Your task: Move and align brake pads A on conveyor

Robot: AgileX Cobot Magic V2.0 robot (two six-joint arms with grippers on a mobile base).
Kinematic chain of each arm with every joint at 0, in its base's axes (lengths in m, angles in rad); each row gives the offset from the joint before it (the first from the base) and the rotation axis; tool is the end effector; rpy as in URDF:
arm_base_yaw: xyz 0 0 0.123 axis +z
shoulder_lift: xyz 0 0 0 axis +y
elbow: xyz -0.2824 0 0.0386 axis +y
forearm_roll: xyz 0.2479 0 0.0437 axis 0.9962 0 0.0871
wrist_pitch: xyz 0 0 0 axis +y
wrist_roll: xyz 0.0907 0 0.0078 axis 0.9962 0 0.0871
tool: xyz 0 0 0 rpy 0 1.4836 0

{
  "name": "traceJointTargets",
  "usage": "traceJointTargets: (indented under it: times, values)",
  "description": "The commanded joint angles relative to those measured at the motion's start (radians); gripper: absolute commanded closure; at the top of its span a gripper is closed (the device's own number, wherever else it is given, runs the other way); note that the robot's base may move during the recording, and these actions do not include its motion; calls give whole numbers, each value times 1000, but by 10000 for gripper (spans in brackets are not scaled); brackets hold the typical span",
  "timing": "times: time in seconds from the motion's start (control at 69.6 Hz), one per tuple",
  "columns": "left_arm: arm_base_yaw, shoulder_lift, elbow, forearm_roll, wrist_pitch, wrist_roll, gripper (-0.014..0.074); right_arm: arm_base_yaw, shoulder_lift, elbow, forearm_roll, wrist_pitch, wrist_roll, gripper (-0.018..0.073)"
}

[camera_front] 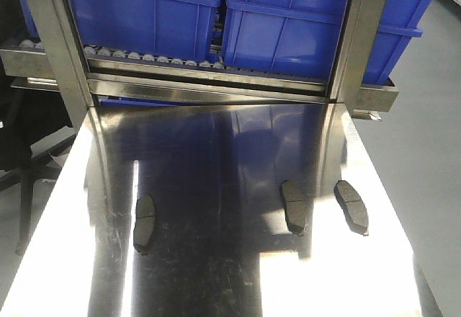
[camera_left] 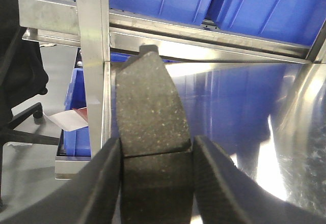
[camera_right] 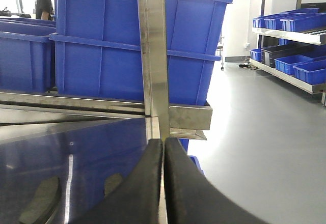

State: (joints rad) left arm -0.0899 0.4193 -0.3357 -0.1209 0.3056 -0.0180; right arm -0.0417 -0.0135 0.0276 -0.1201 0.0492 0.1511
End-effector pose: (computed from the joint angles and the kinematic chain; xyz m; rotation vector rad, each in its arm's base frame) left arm 0.0947 -0.0119 0.2691 -0.0156 1.8747 -0.1878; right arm 0.0565 -0.0029 0.2001 0.0610 1.5454 -0.0129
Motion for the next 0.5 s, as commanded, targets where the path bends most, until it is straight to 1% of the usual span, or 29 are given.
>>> traceJointTargets:
  times: [0.0,0.23,0.489]
  values:
    - [-3,5,-28,-12,-105,-9,604,-3,-8,9,-5,-76,-4,568]
    - [-3,5,-28,-12,-105,-9,604,-3,-8,9,-5,-77,-4,568]
    - [-3,5,-28,-12,-105,-9,604,-3,-8,5,-6,-173,-5,568]
